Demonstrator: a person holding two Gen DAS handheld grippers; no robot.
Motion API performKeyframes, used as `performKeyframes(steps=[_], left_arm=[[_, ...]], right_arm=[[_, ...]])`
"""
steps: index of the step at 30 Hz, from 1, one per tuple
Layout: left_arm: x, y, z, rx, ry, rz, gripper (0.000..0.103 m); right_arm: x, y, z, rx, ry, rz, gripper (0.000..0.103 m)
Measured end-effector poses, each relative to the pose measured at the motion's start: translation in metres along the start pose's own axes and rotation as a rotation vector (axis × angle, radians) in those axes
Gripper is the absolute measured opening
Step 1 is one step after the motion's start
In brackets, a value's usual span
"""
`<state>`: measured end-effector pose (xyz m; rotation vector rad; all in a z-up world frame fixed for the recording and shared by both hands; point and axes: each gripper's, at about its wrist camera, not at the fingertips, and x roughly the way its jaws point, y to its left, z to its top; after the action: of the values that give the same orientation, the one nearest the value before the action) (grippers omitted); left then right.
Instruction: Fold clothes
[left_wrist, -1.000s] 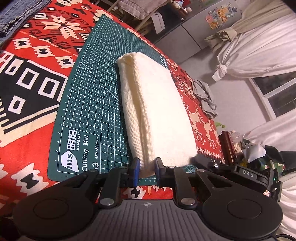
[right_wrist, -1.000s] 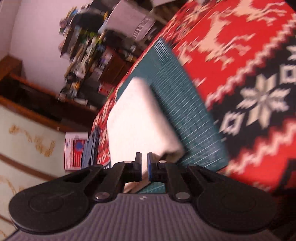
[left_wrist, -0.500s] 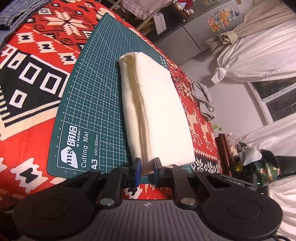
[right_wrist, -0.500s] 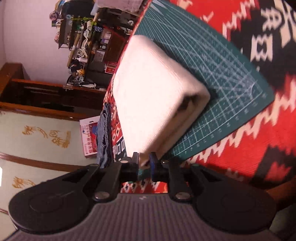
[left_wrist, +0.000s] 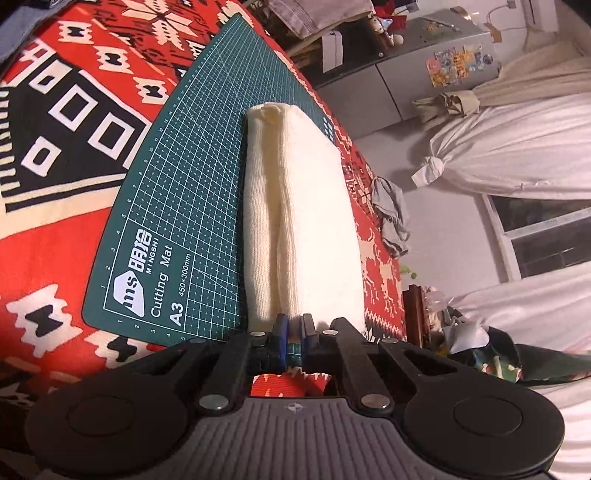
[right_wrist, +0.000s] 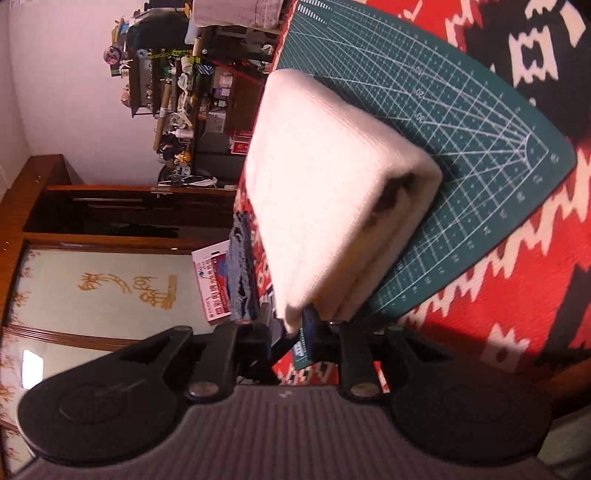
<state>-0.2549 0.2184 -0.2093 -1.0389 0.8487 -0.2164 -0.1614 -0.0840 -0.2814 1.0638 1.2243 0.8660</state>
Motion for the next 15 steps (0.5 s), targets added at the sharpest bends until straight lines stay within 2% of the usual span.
performKeyframes(steps=[4, 7, 11, 15], left_arm=[[0.001, 0.001, 0.000, -0.011, 0.002, -0.005, 0.007], [0.002, 0.002, 0.000, -0.012, 0.003, -0.001, 0.007], [0.003, 0.003, 0.001, -0.011, 0.005, 0.006, 0.007], [0.005, 0.003, 0.000, -0.008, 0.008, 0.013, 0.007]], right_arm=[[0.010, -0.008, 0.003, 0.040, -0.003, 0.009, 0.021], [0.010, -0.012, 0.005, 0.040, -0.038, 0.015, 0.020], [-0.002, -0.011, 0.010, -0.019, -0.104, -0.027, 0.009], [-0.021, -0.013, 0.017, -0.042, -0.174, -0.059, 0.007]])
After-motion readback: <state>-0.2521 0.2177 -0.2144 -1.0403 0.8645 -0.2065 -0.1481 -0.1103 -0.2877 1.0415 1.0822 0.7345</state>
